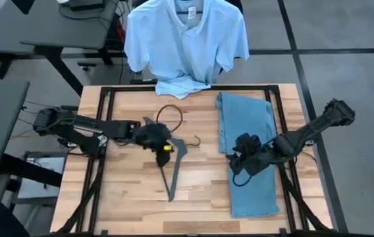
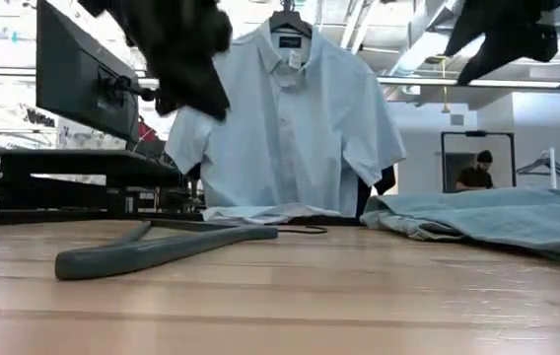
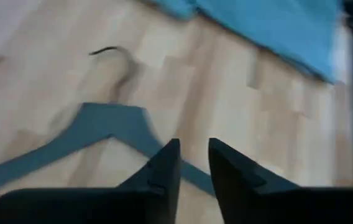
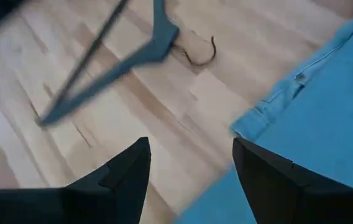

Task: Hang clothes
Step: Insert the blue jeans on the grey hanger

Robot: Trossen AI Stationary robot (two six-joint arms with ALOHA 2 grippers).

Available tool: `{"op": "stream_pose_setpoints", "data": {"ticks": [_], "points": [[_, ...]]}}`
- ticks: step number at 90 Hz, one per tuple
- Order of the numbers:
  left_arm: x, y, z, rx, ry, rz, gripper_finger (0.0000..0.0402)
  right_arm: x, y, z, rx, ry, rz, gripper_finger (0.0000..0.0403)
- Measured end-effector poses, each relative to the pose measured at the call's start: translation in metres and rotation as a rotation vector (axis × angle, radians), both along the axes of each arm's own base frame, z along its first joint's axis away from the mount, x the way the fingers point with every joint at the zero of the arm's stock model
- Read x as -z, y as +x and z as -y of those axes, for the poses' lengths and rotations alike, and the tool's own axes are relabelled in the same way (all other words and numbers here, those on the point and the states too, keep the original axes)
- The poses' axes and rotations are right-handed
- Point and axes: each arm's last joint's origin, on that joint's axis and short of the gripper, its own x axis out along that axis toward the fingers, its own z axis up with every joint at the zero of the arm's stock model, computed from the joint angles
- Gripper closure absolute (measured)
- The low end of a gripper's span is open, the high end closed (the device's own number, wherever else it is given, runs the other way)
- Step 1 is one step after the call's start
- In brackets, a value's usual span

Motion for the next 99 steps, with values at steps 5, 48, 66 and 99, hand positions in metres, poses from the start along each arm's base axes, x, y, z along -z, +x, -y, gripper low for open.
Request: {"op": "stream_pose_setpoints", "data": {"ticks": [5,48,66,99], "points": [[0.008,0.001,-0.008,-0.007,0.021,-0.030,0.0295,0.001,0.001,0.009,-0.006,-0.007,-0.039,0.0189],[0.026,0.025,-0.083,-0.189,0.113,0.116,0.0275,0.009,-0.006,0.032,0.097,0.049,-0.218,0.0189],[0.047,0.036,-0.105,-0.133,0.012,0.174,0.0275,0.021,-0.008,0.053,0.214,0.069,-0.286,0.0189],[0.032,0.038,-0.107,-0.064,-0.024,0.211,0.0275,0.052,-0.002,0.067,0.268,0.159,-0.232,0.0189]]}}
